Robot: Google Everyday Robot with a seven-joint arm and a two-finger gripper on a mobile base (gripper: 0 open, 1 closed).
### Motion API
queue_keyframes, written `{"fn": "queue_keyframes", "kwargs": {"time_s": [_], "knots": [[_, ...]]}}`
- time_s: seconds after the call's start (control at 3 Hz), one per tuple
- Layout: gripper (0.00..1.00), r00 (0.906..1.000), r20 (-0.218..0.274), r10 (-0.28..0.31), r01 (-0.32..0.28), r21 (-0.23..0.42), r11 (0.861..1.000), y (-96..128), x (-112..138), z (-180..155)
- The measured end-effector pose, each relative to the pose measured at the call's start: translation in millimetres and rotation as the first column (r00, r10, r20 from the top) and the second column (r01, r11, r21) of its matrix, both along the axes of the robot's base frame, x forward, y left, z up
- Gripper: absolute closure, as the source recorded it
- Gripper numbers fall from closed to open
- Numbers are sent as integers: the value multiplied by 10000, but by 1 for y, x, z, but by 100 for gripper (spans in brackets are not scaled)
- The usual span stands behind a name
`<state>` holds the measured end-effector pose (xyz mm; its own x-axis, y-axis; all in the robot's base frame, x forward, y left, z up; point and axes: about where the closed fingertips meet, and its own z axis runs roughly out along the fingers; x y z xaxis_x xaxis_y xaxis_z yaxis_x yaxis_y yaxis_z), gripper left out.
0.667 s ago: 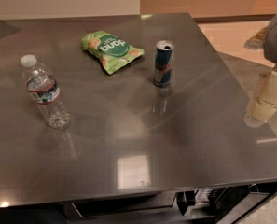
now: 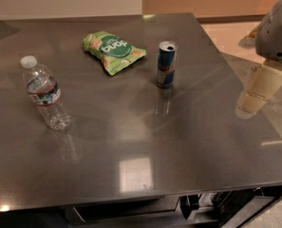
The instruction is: Pick redbull can
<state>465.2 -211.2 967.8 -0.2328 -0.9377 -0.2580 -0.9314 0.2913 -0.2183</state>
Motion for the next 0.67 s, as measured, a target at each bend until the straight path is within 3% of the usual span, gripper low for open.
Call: {"fn": "queue_keyframes", "kwargs": {"time_s": [0.67], "knots": [[0, 9999, 87, -122, 110, 1293, 9915, 22, 76, -27]]}}
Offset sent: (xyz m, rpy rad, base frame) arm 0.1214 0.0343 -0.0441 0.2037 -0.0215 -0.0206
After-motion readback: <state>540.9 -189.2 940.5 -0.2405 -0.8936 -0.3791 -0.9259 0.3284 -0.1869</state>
